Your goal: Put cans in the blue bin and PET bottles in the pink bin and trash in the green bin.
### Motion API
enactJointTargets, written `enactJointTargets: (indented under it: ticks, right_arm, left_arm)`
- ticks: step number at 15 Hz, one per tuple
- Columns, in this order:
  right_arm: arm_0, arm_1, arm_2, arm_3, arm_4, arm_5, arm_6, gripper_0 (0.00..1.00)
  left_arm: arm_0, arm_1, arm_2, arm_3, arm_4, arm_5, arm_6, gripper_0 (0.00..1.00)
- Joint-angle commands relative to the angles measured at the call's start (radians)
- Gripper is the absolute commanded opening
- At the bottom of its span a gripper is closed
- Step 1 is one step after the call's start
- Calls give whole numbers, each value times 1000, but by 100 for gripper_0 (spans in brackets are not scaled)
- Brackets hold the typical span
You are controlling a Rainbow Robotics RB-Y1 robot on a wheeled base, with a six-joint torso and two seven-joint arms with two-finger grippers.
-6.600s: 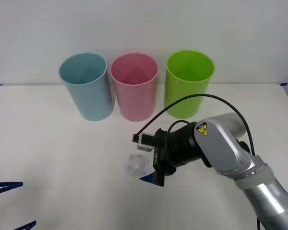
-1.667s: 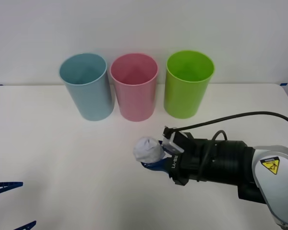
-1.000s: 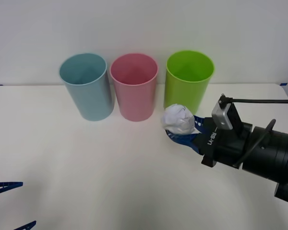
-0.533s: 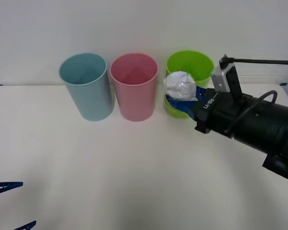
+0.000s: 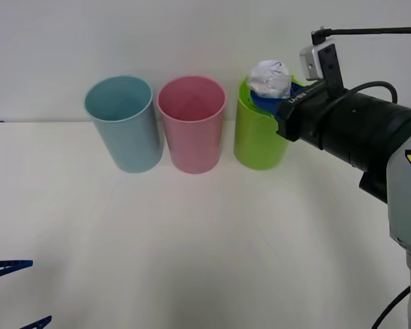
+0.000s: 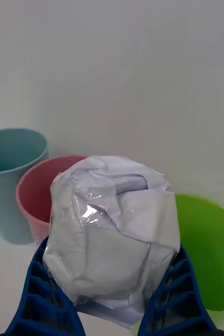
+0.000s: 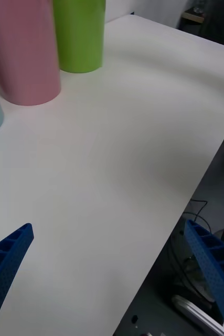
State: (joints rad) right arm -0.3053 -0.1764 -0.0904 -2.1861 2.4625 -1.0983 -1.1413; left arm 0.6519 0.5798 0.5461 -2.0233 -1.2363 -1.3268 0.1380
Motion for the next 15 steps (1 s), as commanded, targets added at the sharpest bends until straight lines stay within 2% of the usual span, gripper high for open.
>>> enactJointTargets:
  ticks: [1, 5, 9, 11, 15]
  right_arm:
    - [-47, 3, -15, 58, 36, 0, -15, 0]
    - [-109, 20, -28, 129, 122, -2, -35, 0]
    - [-124, 17, -14, 163, 141, -2, -32, 0]
    - [-156, 17, 5, 180, 177, -9, -31, 0]
    - [-164, 17, -12, 236, 162, -3, 2, 0]
  left_arm:
    - [0, 0, 0, 0, 0, 0, 0, 100]
    - [0, 0, 0, 0, 0, 0, 0, 100]
    - [0, 0, 0, 0, 0, 0, 0, 100]
    - [0, 0, 0, 0, 0, 0, 0, 100]
    - [0, 0, 0, 0, 0, 0, 0, 100]
